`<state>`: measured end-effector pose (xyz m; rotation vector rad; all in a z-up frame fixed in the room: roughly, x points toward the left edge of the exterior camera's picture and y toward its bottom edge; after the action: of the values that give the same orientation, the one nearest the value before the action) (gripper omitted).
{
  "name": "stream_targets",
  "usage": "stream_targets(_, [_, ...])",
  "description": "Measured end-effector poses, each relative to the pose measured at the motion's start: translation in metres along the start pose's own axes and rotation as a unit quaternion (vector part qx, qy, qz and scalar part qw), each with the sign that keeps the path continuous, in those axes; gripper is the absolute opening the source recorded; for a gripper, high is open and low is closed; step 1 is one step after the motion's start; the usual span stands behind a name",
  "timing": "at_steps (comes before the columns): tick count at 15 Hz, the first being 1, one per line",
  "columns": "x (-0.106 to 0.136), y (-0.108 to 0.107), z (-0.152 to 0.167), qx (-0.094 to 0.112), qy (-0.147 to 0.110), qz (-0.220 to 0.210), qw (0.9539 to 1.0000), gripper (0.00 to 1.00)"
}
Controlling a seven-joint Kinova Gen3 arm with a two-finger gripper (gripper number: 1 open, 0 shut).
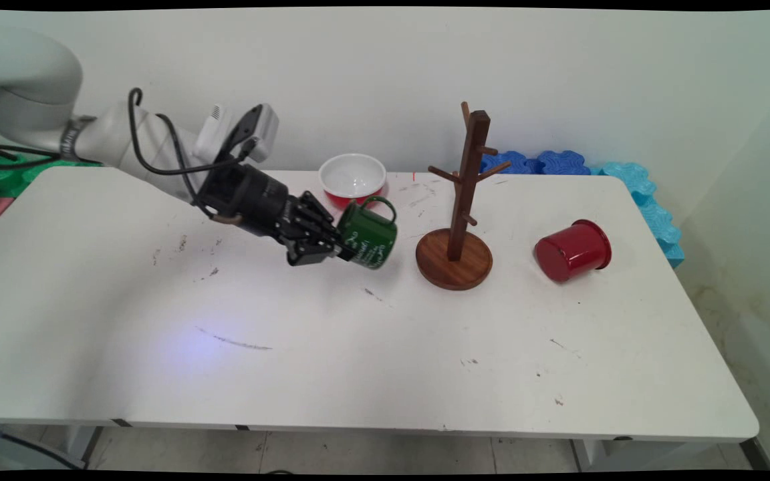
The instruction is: Place the picked object on the table
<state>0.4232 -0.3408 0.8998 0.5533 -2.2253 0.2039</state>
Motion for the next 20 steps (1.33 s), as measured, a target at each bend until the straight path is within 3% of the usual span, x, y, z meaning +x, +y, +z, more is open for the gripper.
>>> stream_targets(9, [-0.006,-0.009,-0.031,0.033,-0.062,0.038,0.9968,0.00])
stream_targets(20, [-0.018,-0.030,-0.035,0.078,-0.152,0.086,0.9815,0.00])
